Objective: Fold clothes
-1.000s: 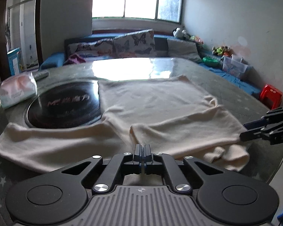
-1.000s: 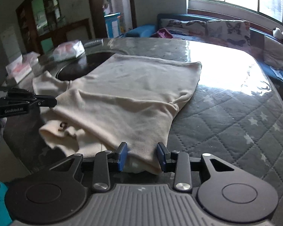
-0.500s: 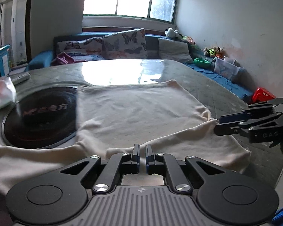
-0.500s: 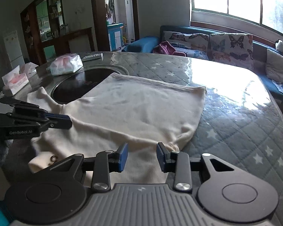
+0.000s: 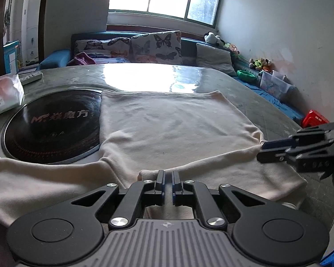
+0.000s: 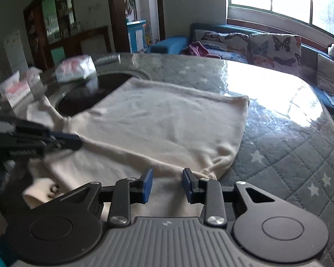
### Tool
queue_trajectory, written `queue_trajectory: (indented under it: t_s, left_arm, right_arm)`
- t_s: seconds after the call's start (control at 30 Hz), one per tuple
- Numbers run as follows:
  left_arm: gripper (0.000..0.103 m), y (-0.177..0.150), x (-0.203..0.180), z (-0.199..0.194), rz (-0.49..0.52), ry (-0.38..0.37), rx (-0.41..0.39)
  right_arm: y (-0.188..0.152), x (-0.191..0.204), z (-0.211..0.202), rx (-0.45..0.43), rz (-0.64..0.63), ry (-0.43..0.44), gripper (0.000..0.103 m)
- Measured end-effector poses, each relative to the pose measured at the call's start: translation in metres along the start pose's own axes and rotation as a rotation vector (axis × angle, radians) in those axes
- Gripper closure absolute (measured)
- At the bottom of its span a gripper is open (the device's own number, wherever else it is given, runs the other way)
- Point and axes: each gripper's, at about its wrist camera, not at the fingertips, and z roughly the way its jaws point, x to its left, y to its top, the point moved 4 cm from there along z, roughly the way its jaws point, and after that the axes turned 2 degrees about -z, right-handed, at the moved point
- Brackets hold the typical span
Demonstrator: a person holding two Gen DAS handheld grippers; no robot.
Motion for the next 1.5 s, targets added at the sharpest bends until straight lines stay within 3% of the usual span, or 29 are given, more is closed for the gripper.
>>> queue_trajectory:
  t_s: [0.17, 0.4, 0.6, 0.77, 0.87, 0.93, 1.1, 1.33, 1.5]
  left_arm:
    - [0.096, -0.002, 0.007, -0.011, -0.007, 0.013, -0.017]
    - [0.093, -0.002, 0.029, -0.033, -0.056, 0.074, -0.048]
    - [0.082, -0.005, 0.066, -0.056, -0.132, 0.177, -0.078]
    - [0.08, -0.007, 0.095, -0.07, -0.19, 0.267, -0.101]
    - [0.071, -0.008, 0.109, -0.079, -0.224, 0.318, -0.123]
    - [0.07, -0.009, 0.118, -0.083, -0.246, 0.347, -0.133]
    - [0.059, -0.011, 0.139, -0.089, -0.286, 0.458, -0.143]
    - [0.059, -0.011, 0.178, -0.089, -0.393, 0.589, -0.15]
    - [0.061, -0.013, 0.201, -0.083, -0.459, 0.629, -0.137]
  right_arm:
    - [0.005, 0.01, -0.003, -0.008, -0.019, 0.007, 0.073]
    - [0.013, 0.049, 0.01, 0.009, -0.105, 0.092, 0.073]
    - [0.014, 0.087, 0.019, 0.02, -0.178, 0.164, 0.073]
    - [0.013, 0.117, 0.022, 0.021, -0.259, 0.206, 0.073]
    - [0.015, 0.13, 0.025, 0.016, -0.289, 0.227, 0.073]
    - [0.015, 0.137, 0.028, 0.021, -0.298, 0.24, 0.073]
    - [0.019, 0.137, 0.027, 0.007, -0.29, 0.238, 0.072]
    - [0.025, 0.125, 0.012, -0.022, -0.266, 0.206, 0.068]
    - [0.022, 0.121, 0.006, -0.025, -0.25, 0.202, 0.068]
